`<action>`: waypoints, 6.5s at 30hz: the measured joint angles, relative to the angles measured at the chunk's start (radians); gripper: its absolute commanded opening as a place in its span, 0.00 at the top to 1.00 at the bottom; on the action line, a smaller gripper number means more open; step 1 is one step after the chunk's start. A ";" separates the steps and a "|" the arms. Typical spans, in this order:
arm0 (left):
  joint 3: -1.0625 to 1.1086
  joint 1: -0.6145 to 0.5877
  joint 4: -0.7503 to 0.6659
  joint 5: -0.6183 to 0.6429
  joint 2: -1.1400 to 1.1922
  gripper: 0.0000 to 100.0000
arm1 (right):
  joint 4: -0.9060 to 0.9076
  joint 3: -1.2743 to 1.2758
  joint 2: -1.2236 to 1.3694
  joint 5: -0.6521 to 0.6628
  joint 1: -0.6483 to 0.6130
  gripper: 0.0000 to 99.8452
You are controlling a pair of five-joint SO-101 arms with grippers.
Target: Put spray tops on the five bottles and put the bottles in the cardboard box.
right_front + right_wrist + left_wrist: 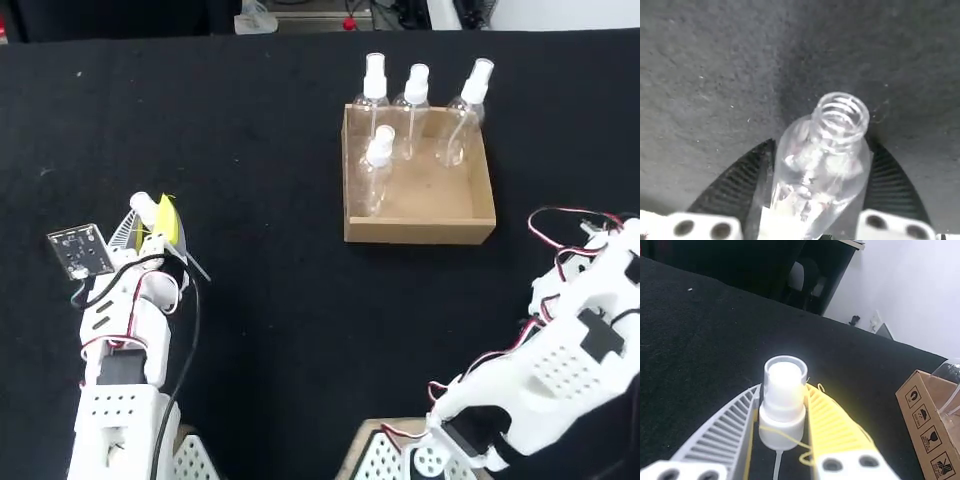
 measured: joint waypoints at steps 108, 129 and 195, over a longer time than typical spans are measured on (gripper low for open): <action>-0.061 -0.021 0.137 0.000 0.000 0.97 | -0.583 0.976 -1.722 -0.239 -0.462 0.99; -0.253 -0.017 0.275 0.000 0.000 0.97 | -1.048 1.485 -1.993 -0.241 -1.307 0.99; -0.641 0.614 0.388 -0.157 -0.003 0.97 | -1.131 1.585 -1.999 -0.241 -1.321 0.99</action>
